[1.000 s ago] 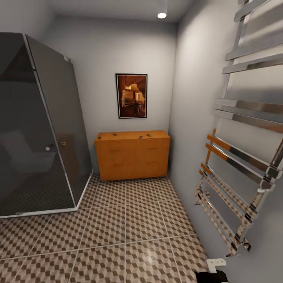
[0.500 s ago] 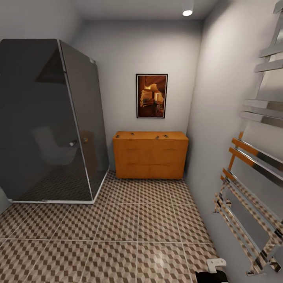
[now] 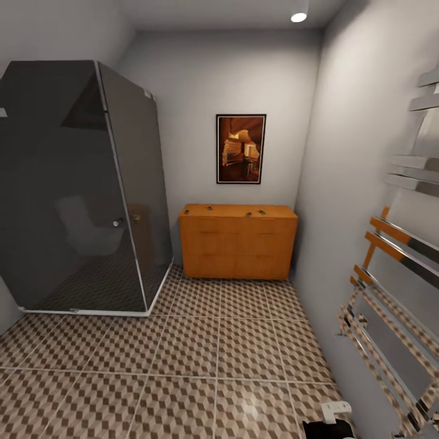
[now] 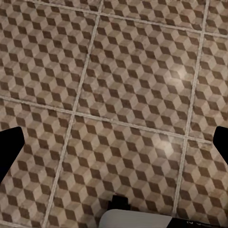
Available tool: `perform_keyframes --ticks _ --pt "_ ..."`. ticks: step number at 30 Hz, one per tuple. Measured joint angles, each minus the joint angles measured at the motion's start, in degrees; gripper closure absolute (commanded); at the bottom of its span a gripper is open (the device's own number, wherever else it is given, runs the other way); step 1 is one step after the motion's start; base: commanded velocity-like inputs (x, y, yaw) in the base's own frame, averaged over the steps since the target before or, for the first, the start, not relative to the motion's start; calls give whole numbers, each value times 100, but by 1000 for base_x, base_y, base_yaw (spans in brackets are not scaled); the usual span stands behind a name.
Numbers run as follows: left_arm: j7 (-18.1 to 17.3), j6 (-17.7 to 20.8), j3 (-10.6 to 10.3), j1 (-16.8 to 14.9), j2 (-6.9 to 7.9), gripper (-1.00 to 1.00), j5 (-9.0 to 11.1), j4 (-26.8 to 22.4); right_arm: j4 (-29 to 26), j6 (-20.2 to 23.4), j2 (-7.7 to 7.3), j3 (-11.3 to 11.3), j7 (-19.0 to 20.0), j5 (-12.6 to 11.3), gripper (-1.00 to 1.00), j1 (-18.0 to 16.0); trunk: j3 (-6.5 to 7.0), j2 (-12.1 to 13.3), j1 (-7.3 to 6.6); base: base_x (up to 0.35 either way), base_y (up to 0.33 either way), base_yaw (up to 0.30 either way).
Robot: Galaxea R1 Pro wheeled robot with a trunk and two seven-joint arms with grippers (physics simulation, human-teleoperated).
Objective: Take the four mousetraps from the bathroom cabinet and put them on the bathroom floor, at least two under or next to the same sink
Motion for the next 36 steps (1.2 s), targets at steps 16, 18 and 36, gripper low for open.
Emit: perform_keyframes --ticks 16,18,36 --pt "8 -8 -2 0 -3 -100 -14 3 4 -16 0 -16 -5 0 -100 0 0 0 -1 305 0 0" --pt "21 -19 3 0 -2 -100 -18 2 5 -16 0 -16 -7 0 -100 0 0 0 1 136 0 0" --pt "556 -16 -15 0 -12 -100 -14 2 8 -16 0 -24 -8 0 -100 -3 0 0 0 218 0 0"
